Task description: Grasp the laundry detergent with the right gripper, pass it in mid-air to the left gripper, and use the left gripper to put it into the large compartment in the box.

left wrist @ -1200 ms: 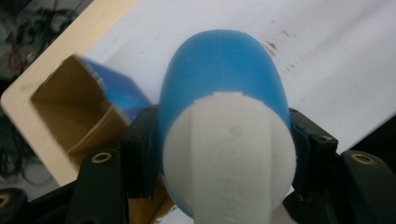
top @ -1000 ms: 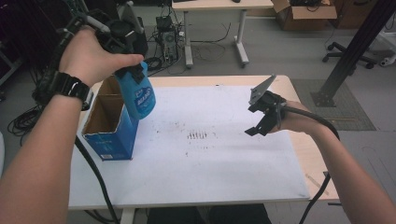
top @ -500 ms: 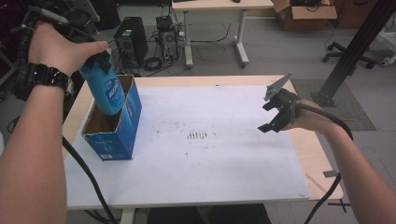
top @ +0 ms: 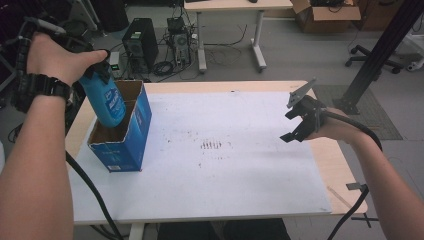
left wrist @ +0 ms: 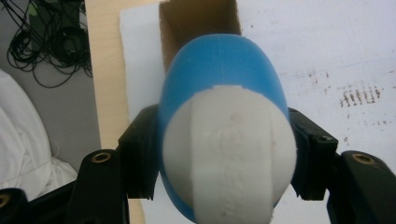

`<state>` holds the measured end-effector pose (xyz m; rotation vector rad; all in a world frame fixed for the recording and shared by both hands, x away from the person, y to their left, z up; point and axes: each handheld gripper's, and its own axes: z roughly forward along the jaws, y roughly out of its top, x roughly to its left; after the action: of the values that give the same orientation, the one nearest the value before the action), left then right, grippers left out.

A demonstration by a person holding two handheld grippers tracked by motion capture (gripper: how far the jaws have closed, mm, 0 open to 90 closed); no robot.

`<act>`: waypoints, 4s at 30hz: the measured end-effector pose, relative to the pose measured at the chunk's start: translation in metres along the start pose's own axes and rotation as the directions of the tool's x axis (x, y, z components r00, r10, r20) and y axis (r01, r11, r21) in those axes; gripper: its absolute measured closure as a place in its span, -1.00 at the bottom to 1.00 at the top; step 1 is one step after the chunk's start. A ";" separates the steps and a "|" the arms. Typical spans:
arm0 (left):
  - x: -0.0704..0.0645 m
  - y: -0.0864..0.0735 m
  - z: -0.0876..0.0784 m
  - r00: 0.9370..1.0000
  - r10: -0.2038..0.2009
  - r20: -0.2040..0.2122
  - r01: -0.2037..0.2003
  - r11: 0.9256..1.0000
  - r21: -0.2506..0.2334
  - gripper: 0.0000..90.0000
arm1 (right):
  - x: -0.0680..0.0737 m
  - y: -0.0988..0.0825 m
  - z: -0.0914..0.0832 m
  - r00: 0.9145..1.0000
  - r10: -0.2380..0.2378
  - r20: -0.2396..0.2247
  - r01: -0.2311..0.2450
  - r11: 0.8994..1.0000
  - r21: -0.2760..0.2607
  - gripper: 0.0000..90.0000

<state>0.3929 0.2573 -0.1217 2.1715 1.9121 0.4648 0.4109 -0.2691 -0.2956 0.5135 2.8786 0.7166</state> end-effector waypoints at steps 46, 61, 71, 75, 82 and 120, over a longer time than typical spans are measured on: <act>0.002 -0.037 0.134 0.999 -0.012 0.041 0.006 0.991 0.134 -0.16 | 0.004 -0.010 0.008 1.000 0.012 -0.011 -0.011 1.000 0.029 -0.78; 0.001 -0.045 0.149 0.999 0.000 0.040 -0.006 0.988 0.155 -0.16 | 0.005 -0.010 0.010 1.000 0.010 -0.011 -0.010 0.999 0.033 -0.78; -0.001 -0.047 0.149 0.999 0.005 0.039 -0.010 0.989 0.150 -0.16 | 0.008 -0.008 0.012 1.000 0.002 -0.010 -0.001 0.999 0.037 -0.78; 0.000 -0.048 0.149 0.999 0.009 0.041 -0.014 0.989 0.145 -0.16 | 0.009 -0.007 0.012 1.000 -0.003 -0.010 0.004 0.999 0.038 -0.78; -0.002 -0.047 0.148 0.999 0.001 0.054 -0.008 0.991 0.135 -0.18 | 0.011 -0.008 0.011 1.000 -0.002 -0.010 0.003 0.999 0.038 -0.78; -0.086 -0.025 0.078 0.963 0.242 0.117 -0.248 0.968 0.036 -0.65 | 0.028 -0.001 -0.004 0.999 -0.034 -0.004 0.034 0.999 0.023 -0.77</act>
<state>0.3888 0.1795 -0.2112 2.4247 1.6225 0.3297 0.3841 -0.2618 -0.2934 0.4655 2.8947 0.6799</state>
